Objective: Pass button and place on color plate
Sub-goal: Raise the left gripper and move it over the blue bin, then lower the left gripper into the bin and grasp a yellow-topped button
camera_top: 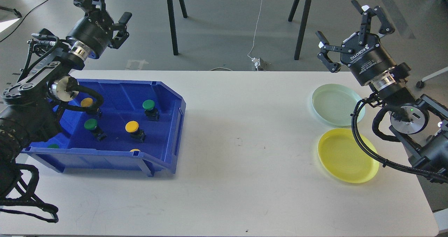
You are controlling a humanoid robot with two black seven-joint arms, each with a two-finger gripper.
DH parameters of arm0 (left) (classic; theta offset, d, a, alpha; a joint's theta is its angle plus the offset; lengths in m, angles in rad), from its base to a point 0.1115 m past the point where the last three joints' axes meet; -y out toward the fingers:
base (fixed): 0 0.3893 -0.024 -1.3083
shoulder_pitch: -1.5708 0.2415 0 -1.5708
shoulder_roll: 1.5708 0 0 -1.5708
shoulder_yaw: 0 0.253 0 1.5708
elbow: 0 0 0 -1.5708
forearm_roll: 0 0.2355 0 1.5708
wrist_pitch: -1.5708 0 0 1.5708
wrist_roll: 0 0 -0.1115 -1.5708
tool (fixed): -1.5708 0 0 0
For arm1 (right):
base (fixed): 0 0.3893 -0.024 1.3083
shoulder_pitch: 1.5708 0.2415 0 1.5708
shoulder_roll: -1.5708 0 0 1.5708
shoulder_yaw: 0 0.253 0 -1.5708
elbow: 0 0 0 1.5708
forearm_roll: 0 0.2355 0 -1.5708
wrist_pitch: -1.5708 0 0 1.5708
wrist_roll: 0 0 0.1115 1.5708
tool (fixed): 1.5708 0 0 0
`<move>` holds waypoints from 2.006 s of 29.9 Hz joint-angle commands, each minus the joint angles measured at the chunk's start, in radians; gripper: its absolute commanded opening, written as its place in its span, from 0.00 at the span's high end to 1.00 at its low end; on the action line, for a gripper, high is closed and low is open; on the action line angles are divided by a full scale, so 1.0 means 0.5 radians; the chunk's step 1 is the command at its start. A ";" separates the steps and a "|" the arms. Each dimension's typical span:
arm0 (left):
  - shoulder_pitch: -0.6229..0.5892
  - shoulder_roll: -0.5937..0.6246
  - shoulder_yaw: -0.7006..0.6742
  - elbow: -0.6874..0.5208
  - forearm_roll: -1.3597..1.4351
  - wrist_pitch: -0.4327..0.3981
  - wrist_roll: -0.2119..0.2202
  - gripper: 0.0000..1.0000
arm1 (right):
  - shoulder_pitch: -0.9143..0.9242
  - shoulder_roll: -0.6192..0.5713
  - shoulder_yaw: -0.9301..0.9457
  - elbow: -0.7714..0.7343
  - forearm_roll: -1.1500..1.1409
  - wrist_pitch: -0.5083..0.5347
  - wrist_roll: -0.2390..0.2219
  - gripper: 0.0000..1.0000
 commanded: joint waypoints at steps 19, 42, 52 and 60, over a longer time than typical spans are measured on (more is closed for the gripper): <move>0.293 0.317 -0.571 -0.819 -0.299 0.001 0.000 0.00 | -0.121 0.019 0.028 0.013 0.023 0.000 0.006 0.01; -0.557 1.266 1.129 -1.722 2.581 0.001 0.000 0.02 | -0.290 0.023 0.172 0.019 0.026 0.000 0.015 0.01; -0.520 0.920 1.433 -1.428 2.643 0.001 0.000 0.02 | -0.333 0.022 0.196 0.019 0.029 0.000 0.021 0.01; -0.450 0.767 1.510 -1.151 2.649 0.001 0.000 0.02 | -0.364 0.022 0.245 0.022 0.029 0.000 0.028 0.01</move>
